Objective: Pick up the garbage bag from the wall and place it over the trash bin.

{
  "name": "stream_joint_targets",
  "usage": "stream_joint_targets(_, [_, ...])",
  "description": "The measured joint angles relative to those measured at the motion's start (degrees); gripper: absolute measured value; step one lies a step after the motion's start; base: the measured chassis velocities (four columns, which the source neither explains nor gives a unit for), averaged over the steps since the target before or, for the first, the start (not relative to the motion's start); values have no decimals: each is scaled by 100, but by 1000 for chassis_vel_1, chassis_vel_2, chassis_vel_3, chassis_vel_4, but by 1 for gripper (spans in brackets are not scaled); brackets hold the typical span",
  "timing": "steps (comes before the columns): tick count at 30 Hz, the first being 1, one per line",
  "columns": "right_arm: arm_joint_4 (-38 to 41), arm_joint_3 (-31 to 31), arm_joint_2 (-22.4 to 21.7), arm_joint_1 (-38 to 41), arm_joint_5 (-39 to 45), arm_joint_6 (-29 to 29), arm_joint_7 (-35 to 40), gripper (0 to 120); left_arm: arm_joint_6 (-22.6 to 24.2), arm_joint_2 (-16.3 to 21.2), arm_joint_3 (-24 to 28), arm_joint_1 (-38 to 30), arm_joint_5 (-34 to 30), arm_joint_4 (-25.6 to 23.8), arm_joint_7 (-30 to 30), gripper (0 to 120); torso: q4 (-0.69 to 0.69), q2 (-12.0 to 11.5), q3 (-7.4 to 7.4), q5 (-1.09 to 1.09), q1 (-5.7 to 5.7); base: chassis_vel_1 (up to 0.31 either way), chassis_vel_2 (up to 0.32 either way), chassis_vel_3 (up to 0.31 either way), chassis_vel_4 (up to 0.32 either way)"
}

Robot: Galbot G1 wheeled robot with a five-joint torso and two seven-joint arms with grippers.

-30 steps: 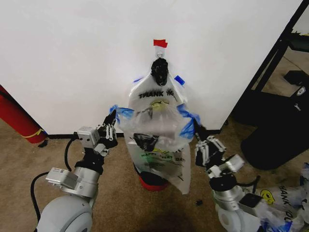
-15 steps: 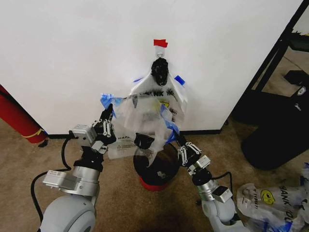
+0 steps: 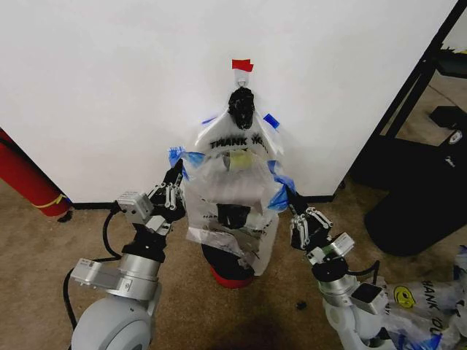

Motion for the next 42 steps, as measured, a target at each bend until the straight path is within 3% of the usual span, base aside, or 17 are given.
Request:
stream_joint_targets(10, [-442, 143, 104, 109, -196, 149, 36, 0, -272, -225, 57, 78, 80, 511, -15, 0, 1, 0, 0, 0, 0, 0, 0, 0, 0])
stream_joint_targets(24, [-819, -14, 331, 341, -669, 286, 462, 0, -550, -561, 132, -376, 132, 1489, 179, 0, 0, 0, 0, 0, 0, 0, 0, 0, 0])
stream_joint_targets(31, [-1433, -156, 330, 431, -848, 442, 714, 0, -666, -581, 299, -337, 120, 1779, 301, 0, 1, 0, 1, 0, 0, 0, 0, 0, 0])
stream_joint_targets(36, [-1662, -332, 28, 291, -966, 457, 791, 0, -709, -481, 442, -174, 227, 1831, 320, 0, 0, 0, 0, 0, 0, 0, 0, 0, 0])
stream_joint_targets(42, [-1602, -510, -829, -113, -1113, 275, 1027, 0, -689, -41, 669, 329, 808, 1715, 116, 0, 1, 0, 0, 1, 0, 0, 0, 0, 0])
